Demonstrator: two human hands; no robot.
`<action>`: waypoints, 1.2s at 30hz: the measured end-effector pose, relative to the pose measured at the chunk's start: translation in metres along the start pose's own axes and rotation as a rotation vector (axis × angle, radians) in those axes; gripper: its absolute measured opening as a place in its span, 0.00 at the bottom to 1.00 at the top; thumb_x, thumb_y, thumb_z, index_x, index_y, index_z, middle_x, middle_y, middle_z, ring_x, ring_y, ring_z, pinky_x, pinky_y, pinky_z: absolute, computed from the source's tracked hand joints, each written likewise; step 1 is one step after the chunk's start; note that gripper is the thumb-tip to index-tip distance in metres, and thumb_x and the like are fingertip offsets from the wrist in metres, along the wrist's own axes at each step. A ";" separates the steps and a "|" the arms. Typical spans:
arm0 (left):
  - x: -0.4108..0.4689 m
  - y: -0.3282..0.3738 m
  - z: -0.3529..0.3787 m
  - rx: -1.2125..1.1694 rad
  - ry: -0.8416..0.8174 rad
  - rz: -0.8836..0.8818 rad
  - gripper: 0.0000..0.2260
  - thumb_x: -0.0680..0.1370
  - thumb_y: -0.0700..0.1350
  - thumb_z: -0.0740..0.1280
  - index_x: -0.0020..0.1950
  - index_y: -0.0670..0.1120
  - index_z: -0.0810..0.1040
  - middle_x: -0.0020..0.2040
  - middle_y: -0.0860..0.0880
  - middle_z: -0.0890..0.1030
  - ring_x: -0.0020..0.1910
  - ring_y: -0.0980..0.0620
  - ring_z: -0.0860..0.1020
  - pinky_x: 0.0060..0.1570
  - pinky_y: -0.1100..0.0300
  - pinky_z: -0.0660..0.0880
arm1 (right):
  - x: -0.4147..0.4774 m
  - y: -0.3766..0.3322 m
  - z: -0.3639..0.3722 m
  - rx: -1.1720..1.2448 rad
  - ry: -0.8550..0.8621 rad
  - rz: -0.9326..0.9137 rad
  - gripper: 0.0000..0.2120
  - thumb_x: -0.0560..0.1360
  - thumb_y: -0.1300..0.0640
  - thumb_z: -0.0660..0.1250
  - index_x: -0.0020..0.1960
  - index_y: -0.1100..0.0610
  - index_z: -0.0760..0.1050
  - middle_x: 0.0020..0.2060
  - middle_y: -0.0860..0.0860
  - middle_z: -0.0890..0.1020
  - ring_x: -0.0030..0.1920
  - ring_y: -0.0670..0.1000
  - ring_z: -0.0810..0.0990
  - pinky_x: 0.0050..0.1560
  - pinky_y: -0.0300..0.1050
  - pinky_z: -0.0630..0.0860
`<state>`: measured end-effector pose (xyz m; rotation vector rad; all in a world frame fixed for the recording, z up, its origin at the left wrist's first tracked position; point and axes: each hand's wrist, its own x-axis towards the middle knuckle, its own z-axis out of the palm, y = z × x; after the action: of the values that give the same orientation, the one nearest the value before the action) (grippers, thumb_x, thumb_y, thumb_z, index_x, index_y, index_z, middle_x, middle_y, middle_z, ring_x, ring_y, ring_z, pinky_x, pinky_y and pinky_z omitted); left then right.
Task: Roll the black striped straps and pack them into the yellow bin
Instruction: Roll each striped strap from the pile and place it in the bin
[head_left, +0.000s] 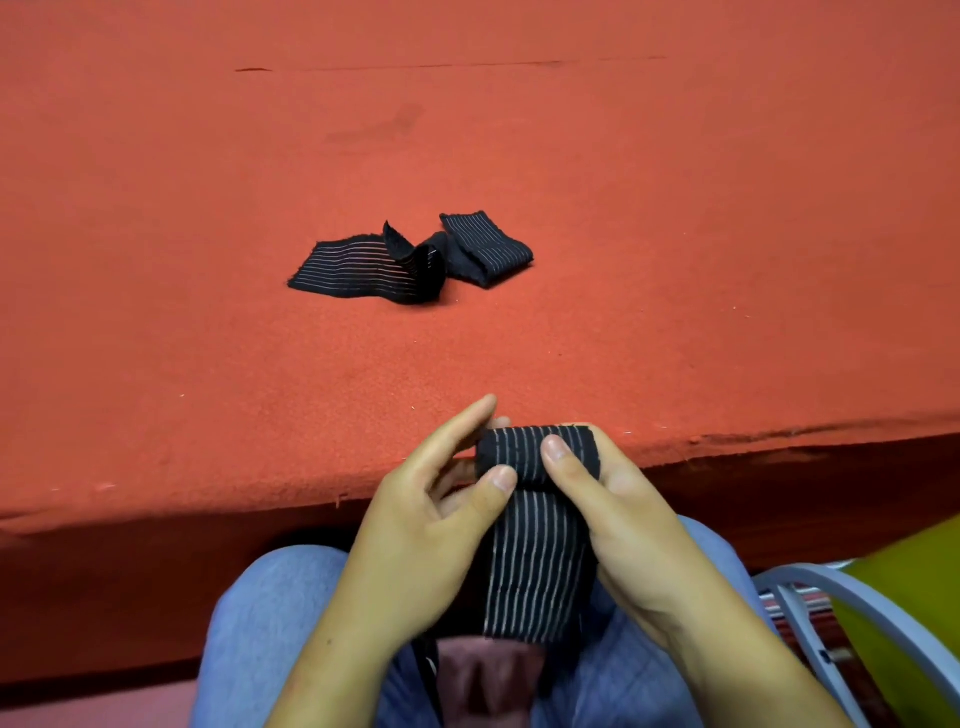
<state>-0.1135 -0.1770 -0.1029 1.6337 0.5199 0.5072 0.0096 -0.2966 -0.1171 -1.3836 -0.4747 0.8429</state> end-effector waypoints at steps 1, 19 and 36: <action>0.000 0.002 0.000 0.008 0.000 -0.004 0.19 0.78 0.46 0.69 0.69 0.57 0.77 0.58 0.67 0.83 0.58 0.67 0.81 0.54 0.75 0.74 | 0.000 0.000 -0.001 -0.003 -0.005 -0.012 0.12 0.79 0.42 0.69 0.56 0.48 0.81 0.52 0.53 0.88 0.55 0.54 0.86 0.63 0.59 0.79; -0.001 -0.002 0.006 0.033 0.016 0.047 0.18 0.78 0.33 0.71 0.62 0.54 0.83 0.59 0.55 0.85 0.60 0.56 0.82 0.57 0.67 0.77 | 0.001 0.009 0.002 0.114 0.067 0.057 0.18 0.74 0.39 0.70 0.56 0.50 0.82 0.54 0.57 0.87 0.59 0.59 0.86 0.68 0.67 0.75; -0.003 0.001 0.008 -0.029 0.014 0.016 0.20 0.79 0.33 0.70 0.66 0.54 0.80 0.61 0.58 0.84 0.59 0.59 0.83 0.57 0.67 0.78 | -0.002 0.003 0.004 0.068 0.053 0.076 0.22 0.72 0.31 0.71 0.55 0.46 0.82 0.53 0.56 0.87 0.57 0.58 0.86 0.66 0.66 0.78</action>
<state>-0.1112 -0.1859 -0.1032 1.6083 0.5080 0.5356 0.0044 -0.2959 -0.1187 -1.3646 -0.3517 0.8747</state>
